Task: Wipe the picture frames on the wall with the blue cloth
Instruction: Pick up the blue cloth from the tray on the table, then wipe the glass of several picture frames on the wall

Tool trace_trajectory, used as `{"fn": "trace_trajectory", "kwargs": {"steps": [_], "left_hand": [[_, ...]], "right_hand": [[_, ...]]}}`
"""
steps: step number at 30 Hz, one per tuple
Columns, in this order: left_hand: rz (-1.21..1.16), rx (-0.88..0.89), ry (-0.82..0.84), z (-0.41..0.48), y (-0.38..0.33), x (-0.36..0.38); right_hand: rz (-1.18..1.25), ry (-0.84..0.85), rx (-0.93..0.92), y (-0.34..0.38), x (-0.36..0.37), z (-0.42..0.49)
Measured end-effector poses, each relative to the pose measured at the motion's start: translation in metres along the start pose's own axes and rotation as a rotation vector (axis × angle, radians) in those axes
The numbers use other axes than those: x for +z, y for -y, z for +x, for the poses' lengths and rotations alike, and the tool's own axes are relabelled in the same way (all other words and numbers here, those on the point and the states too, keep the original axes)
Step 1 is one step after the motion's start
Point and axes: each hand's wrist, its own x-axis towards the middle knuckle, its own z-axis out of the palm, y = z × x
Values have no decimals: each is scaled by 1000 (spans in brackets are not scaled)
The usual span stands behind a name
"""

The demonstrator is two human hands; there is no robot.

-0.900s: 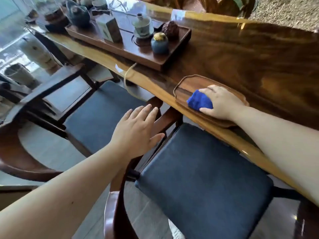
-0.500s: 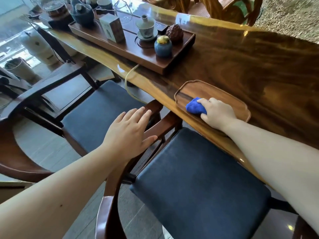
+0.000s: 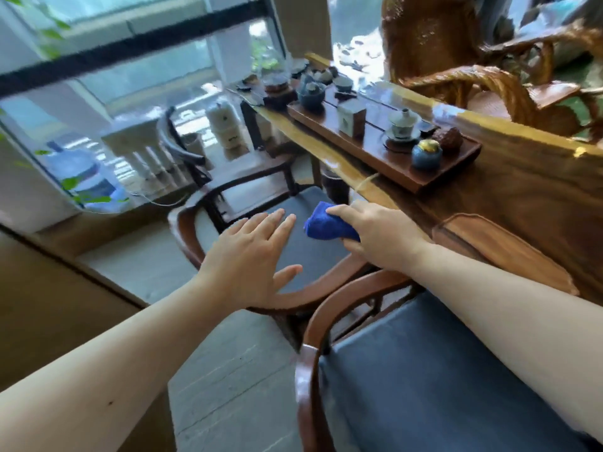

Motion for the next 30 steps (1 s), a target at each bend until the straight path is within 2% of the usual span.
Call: {"fn": "trace_trajectory", "kwargs": {"steps": [3, 13, 18, 23, 30], "left_hand": [[51, -62, -37, -53, 39, -32], [245, -425, -163, -250, 146, -143], [361, -608, -183, -329, 171, -188], [482, -738, -223, -376, 181, -234], [732, -924, -126, -430, 195, -299]], "right_hand": [[14, -31, -99, 64, -10, 31], [128, -144, -475, 310, -42, 120], [227, -200, -649, 424, -53, 147], [361, -270, -806, 507, -60, 174], [632, -323, -993, 615, -84, 209]]}}
